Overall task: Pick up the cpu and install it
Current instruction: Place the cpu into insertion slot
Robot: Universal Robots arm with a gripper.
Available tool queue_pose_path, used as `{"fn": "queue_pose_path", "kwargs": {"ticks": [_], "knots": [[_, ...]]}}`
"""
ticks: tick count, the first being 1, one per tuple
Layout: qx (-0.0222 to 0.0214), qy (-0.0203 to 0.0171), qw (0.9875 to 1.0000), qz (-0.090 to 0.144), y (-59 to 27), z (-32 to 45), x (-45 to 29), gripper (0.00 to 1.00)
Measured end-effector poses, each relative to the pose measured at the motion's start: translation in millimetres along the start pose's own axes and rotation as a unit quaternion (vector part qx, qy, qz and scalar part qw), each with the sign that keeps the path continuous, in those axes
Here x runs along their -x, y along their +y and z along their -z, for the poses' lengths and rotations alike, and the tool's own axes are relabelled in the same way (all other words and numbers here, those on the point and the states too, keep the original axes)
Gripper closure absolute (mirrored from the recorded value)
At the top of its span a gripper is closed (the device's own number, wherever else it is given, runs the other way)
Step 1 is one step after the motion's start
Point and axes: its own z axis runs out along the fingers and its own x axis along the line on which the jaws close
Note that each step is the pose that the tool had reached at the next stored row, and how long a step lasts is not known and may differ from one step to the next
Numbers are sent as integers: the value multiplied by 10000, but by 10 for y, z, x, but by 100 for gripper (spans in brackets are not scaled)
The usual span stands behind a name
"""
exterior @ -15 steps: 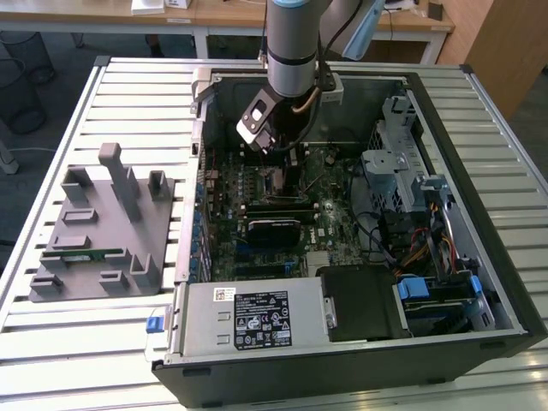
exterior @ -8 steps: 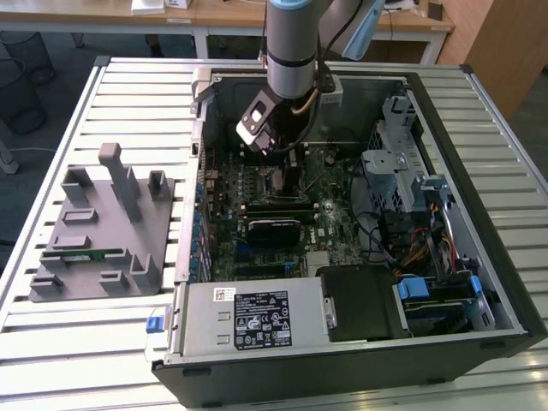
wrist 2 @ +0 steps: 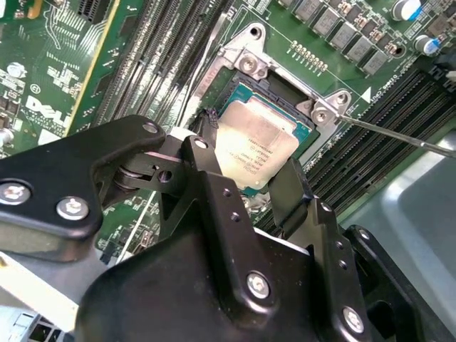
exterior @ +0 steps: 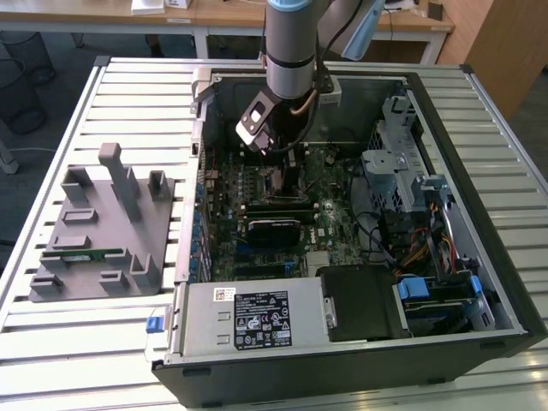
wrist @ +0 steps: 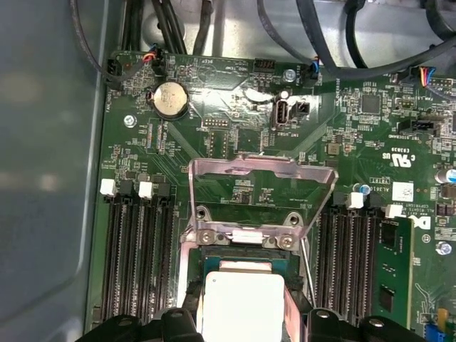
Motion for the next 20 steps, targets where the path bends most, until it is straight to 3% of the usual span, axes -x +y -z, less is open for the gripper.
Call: {"fn": "queue_pose_path", "kwargs": {"ticks": [20], "knots": [[-3,-3,10000,-64,-4,-63,-7,46]]}}
